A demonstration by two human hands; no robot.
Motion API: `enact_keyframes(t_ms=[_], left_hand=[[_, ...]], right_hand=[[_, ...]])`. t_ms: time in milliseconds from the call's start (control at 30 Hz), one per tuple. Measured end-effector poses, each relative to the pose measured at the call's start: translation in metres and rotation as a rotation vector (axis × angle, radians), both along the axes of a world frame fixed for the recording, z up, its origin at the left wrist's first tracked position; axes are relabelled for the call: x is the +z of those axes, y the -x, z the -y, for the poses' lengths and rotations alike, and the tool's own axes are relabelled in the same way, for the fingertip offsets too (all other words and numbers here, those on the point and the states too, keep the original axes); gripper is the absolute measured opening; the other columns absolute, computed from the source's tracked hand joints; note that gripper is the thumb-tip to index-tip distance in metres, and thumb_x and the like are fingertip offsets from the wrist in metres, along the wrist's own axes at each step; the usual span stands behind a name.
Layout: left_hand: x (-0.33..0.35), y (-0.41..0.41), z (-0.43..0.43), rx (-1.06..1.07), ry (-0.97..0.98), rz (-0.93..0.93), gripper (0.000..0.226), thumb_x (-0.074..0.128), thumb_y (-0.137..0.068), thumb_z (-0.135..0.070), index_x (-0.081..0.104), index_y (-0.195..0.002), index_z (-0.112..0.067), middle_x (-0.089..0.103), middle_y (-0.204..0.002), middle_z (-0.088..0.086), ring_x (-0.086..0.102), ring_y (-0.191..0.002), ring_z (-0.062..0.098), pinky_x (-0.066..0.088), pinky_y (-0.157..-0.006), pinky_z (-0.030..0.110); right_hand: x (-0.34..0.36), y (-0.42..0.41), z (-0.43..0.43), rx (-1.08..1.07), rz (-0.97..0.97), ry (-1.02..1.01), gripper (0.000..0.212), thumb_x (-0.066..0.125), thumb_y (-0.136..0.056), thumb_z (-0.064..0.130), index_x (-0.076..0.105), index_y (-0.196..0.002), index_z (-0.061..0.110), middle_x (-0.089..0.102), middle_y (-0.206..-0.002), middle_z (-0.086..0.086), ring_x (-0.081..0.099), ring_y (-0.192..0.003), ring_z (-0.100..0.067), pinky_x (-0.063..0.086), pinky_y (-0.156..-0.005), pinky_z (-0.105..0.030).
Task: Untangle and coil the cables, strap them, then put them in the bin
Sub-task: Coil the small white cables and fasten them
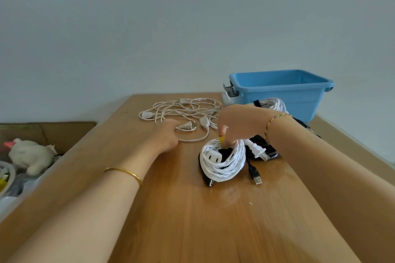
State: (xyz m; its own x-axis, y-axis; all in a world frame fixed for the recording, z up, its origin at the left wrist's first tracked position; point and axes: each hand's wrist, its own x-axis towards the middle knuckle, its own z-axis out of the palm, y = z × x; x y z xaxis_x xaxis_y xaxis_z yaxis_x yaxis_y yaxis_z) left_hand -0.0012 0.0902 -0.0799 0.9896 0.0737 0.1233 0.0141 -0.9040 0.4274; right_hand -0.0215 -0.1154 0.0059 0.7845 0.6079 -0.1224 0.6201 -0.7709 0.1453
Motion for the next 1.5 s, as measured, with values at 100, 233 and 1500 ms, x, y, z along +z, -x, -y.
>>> enact_keyframes(t_ms=[100, 233, 1500], left_hand=[[0.002, -0.005, 0.002, -0.028, -0.145, -0.049, 0.044, 0.046, -0.092, -0.005, 0.053, -0.133, -0.019, 0.047, -0.137, 0.009, 0.048, -0.123, 0.027, 0.041, -0.1, 0.035], [0.01, 0.001, -0.013, -0.063, -0.287, -0.03, 0.01, 0.05, -0.096, -0.018, 0.058, -0.093, -0.022, 0.057, -0.099, -0.003, 0.054, -0.091, 0.017, 0.043, -0.08, 0.033], [0.092, 0.099, -0.059, -0.004, 0.786, 0.0, 0.019, 0.046, -0.098, -0.014, 0.064, -0.093, -0.01, 0.068, -0.08, 0.004, 0.061, -0.053, 0.004, 0.043, -0.043, 0.015]], right_hand=[[0.006, 0.001, 0.003, 0.0, 0.032, -0.067, 0.034, 0.058, -0.089, 0.03, 0.066, -0.115, 0.009, 0.064, -0.12, -0.007, 0.058, -0.109, -0.024, 0.049, -0.091, -0.032], [0.016, -0.006, 0.007, -0.102, 0.154, -0.319, 0.028, 0.048, -0.093, 0.016, 0.068, -0.113, 0.015, 0.064, -0.119, -0.003, 0.059, -0.106, -0.022, 0.05, -0.092, -0.038], [-0.01, 0.072, -0.1, 0.349, -1.144, -0.955, 0.031, 0.04, -0.101, 0.019, 0.062, -0.085, 0.004, 0.037, -0.036, 0.013, 0.019, -0.039, -0.009, 0.052, -0.076, -0.036]])
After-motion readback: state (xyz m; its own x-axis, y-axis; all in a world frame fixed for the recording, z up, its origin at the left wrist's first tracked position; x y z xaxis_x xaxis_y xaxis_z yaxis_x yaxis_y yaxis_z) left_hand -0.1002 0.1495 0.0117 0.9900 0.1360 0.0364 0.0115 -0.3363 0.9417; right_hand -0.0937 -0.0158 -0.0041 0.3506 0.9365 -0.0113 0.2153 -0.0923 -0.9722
